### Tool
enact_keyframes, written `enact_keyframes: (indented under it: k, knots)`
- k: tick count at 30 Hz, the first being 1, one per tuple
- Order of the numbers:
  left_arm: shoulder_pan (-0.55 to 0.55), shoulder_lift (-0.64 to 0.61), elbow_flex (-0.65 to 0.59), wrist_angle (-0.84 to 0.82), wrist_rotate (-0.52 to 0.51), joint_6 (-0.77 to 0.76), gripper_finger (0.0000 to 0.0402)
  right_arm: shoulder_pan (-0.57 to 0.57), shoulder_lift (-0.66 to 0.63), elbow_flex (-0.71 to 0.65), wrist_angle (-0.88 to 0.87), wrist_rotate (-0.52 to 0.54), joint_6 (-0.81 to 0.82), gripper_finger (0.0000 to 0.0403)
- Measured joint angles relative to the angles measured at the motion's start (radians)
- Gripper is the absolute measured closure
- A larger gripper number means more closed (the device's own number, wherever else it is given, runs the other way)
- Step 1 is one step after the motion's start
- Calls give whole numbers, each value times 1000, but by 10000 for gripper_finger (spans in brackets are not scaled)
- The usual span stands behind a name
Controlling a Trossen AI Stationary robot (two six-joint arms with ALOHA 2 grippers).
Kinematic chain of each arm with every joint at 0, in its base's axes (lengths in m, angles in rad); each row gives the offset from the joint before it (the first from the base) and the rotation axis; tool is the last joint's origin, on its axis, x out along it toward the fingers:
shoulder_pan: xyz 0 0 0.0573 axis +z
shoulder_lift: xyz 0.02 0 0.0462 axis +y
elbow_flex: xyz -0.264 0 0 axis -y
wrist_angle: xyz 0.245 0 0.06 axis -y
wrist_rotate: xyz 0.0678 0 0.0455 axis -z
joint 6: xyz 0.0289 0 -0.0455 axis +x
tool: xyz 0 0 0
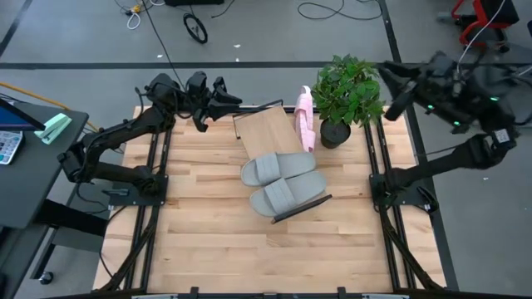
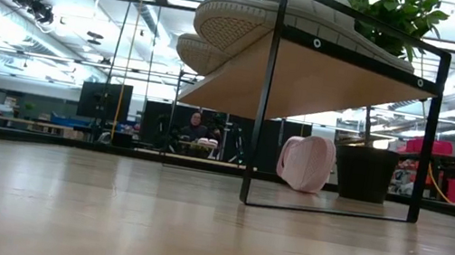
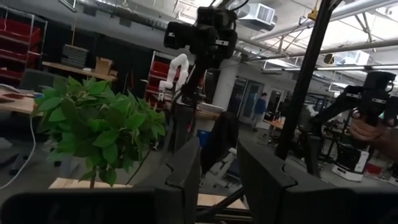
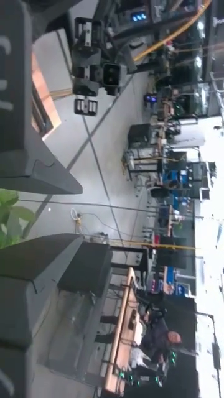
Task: Pick and place slides into the shelf
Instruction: Put the top pink slipper on the shelf
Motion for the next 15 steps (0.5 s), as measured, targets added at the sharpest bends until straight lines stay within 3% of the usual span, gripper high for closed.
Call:
enact_keyframes:
  k: [6,15]
  knots:
    - [11,0,0,14,0,-7,292,-296,114,80,-20,-301,45,284]
    - [11,0,0,14,0,-10,293,-754,454,407,-290,-849,185,284]
